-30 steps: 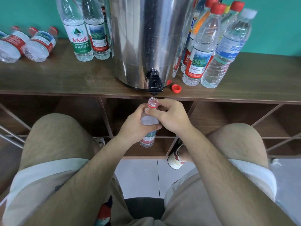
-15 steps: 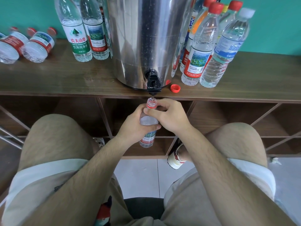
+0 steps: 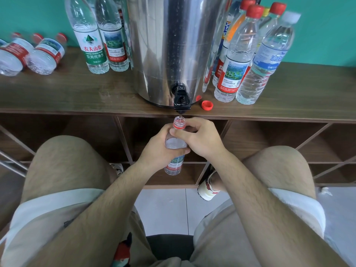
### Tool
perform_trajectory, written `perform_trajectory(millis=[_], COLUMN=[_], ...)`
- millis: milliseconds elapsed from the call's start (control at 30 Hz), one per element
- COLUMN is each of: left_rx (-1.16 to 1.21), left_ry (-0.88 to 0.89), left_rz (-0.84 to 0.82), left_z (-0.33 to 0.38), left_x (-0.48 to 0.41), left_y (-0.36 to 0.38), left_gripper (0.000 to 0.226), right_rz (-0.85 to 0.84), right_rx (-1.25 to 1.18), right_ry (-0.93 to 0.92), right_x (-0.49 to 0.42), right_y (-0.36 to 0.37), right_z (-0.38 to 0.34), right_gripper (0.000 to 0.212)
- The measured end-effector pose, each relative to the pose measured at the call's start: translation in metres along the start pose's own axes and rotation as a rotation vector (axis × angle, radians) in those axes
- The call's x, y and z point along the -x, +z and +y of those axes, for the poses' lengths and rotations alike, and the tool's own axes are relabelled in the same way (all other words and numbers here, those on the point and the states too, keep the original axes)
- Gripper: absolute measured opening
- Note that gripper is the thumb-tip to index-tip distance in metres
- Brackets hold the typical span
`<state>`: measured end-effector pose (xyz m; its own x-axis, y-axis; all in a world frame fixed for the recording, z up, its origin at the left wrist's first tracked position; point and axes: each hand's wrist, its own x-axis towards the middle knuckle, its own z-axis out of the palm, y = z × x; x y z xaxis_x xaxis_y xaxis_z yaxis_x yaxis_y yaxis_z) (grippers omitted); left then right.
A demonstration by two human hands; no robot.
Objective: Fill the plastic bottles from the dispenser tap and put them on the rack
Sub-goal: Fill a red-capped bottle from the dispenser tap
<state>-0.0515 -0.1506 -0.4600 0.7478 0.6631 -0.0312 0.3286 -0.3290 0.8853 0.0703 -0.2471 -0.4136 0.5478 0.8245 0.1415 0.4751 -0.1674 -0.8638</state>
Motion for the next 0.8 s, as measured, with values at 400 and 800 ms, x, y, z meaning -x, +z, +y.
perform_trajectory(millis=[400,800], left_rx=[-0.005,-0.016], left_ry=[-0.005,-0.017], left_rz=[0.004,0.000], left_z=[0.0043,0.0077], left_x=[0.0024,0.0044], left_y=[-0.0011,-0.0014], left_gripper=[0.080,0.080], right_rz=[0.000,0.001], right_rx=[0.002,0.020], right_ry=[-0.011,-0.023], right_x=[-0.0011,-0.0011], right_y=[0.0005,-0.0001], right_z=[0.0023,0.0029], right_gripper=[0.020,0.020])
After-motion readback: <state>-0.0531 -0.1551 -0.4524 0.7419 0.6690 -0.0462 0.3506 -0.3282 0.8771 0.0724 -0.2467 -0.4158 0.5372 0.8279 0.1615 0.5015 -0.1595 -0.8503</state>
